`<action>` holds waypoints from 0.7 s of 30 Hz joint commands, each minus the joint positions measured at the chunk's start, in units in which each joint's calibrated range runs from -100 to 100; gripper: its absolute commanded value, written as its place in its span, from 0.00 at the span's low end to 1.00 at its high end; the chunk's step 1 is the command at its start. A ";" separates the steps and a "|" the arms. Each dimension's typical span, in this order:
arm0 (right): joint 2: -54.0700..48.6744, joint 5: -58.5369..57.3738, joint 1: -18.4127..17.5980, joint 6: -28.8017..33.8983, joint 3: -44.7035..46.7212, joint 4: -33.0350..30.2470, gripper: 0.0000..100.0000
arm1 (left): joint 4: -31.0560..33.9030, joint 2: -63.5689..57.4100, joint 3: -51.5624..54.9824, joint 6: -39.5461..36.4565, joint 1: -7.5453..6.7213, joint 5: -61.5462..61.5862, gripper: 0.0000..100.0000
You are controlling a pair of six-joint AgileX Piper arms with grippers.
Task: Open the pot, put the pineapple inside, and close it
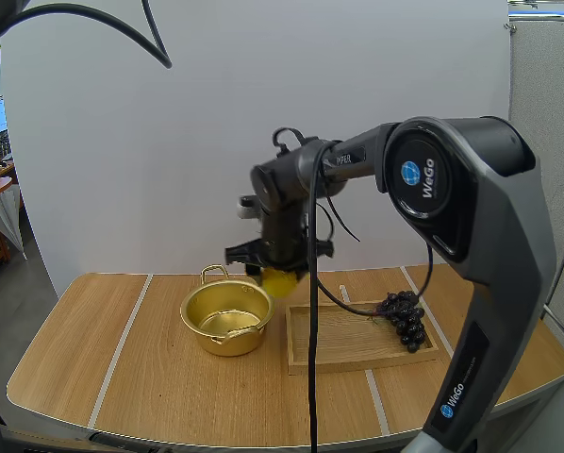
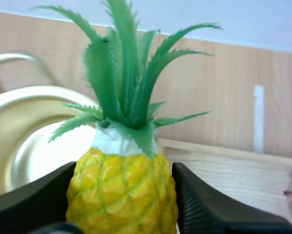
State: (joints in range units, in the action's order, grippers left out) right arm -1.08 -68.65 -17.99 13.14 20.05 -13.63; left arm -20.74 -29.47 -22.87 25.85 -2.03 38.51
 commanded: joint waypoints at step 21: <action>5.82 1.06 -10.08 -5.31 -2.72 -5.14 0.00 | 0.18 -0.50 -0.57 -0.56 -0.16 -1.81 0.00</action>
State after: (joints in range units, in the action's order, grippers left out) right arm 3.69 -68.67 -28.04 7.89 17.62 -16.64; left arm -20.74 -29.47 -22.87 25.85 -2.03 38.51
